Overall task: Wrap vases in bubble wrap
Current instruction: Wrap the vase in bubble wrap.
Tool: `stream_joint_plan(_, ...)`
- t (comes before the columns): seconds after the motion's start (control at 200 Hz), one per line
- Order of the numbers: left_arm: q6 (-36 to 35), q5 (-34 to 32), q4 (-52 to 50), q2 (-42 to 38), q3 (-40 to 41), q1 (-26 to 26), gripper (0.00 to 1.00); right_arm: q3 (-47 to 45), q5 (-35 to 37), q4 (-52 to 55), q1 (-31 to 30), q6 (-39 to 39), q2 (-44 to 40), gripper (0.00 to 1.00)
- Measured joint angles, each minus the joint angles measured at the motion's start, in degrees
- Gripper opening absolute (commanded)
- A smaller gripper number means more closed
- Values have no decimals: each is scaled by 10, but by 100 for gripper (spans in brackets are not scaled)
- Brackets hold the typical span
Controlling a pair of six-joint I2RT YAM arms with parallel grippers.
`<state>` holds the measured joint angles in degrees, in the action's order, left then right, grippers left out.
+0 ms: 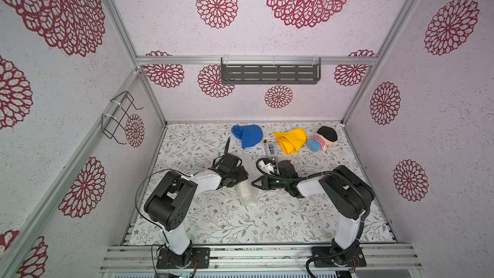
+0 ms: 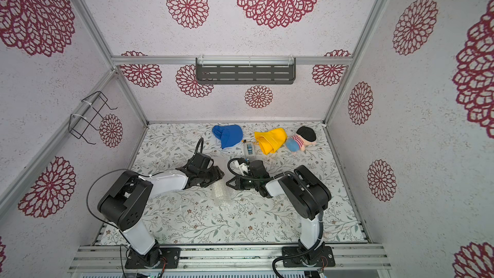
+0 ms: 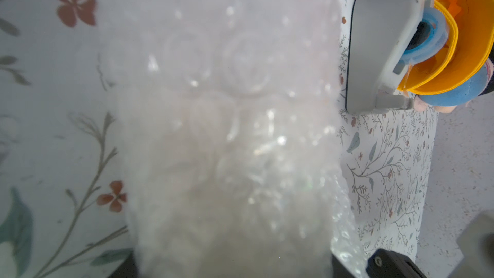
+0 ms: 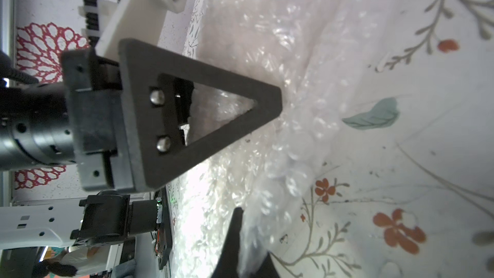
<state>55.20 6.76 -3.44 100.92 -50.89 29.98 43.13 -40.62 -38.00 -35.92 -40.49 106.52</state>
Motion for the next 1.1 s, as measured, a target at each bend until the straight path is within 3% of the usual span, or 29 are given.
stream_joint_plan(0.095, 7, 5, -3, 0, -1, 0, 46, 0, 1, 6, -3, 6, -1, 5)
stream_joint_plan(0.26, 27, 18, -2, -1, 0, 0, 73, 0, 1, 5, -7, 11, -1, 12)
stream_joint_plan(0.55, 61, 43, -4, -21, 10, 0, 91, 0, -4, 1, -14, 23, -1, 23)
stream_joint_plan(0.58, 63, 44, -5, -23, 11, 0, 97, 0, -6, 0, -15, 25, -1, 25)
stream_joint_plan(0.791, 73, 54, -3, -26, 11, 0, 99, 8, -10, 9, -25, 48, -2, 36)
stream_joint_plan(1.101, 75, 57, -4, -27, 12, 0, 98, 14, -19, 20, -33, 76, -16, 41)
